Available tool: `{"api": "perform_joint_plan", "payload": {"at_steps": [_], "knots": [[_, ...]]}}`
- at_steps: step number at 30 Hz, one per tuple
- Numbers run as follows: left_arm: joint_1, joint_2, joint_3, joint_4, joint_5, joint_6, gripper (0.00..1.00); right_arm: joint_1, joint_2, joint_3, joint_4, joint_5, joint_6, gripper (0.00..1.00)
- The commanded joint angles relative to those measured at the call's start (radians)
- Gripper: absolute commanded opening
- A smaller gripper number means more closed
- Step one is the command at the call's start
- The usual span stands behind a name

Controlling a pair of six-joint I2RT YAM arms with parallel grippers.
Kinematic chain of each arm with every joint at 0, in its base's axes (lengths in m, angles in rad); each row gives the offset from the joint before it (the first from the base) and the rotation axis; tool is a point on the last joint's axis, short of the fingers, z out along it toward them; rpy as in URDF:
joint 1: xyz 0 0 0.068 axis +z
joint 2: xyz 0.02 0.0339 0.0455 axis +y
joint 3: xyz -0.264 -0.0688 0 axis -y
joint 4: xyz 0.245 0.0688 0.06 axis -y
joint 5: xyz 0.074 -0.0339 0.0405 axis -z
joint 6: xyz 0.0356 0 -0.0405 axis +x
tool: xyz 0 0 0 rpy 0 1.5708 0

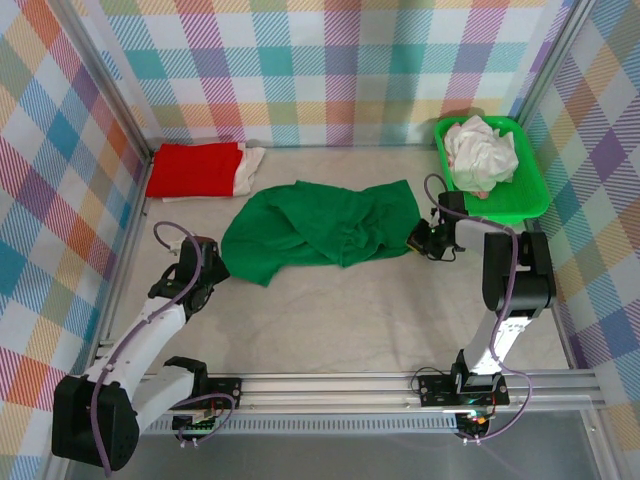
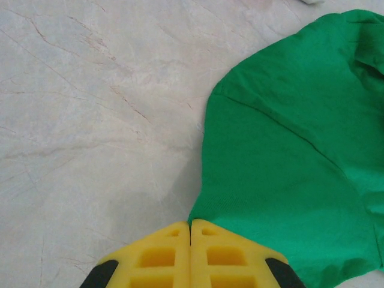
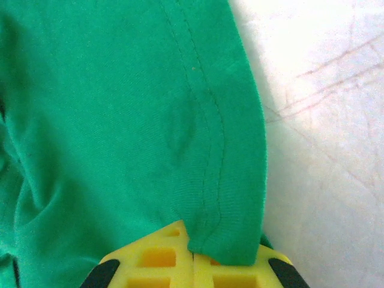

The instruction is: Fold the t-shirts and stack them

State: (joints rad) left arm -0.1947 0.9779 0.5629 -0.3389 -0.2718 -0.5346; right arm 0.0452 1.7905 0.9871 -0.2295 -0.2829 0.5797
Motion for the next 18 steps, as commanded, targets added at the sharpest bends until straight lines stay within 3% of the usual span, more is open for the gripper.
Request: {"api": "perform_joint_plan", "payload": {"at_steps": [1, 9, 18], "knots": [[0.014, -0.017, 0.021, -0.014, -0.009, 0.003, 0.00, 0.005, -0.149, -0.014, -0.063, 0.026, -0.026, 0.00], [0.015, -0.093, 0.191, -0.042, 0.070, 0.047, 0.00, 0.004, -0.425, 0.056, -0.250, 0.055, -0.056, 0.00], [0.015, -0.066, 0.576, -0.173, 0.056, 0.221, 0.00, 0.005, -0.510, 0.338, -0.465, 0.051, -0.104, 0.00]]}}
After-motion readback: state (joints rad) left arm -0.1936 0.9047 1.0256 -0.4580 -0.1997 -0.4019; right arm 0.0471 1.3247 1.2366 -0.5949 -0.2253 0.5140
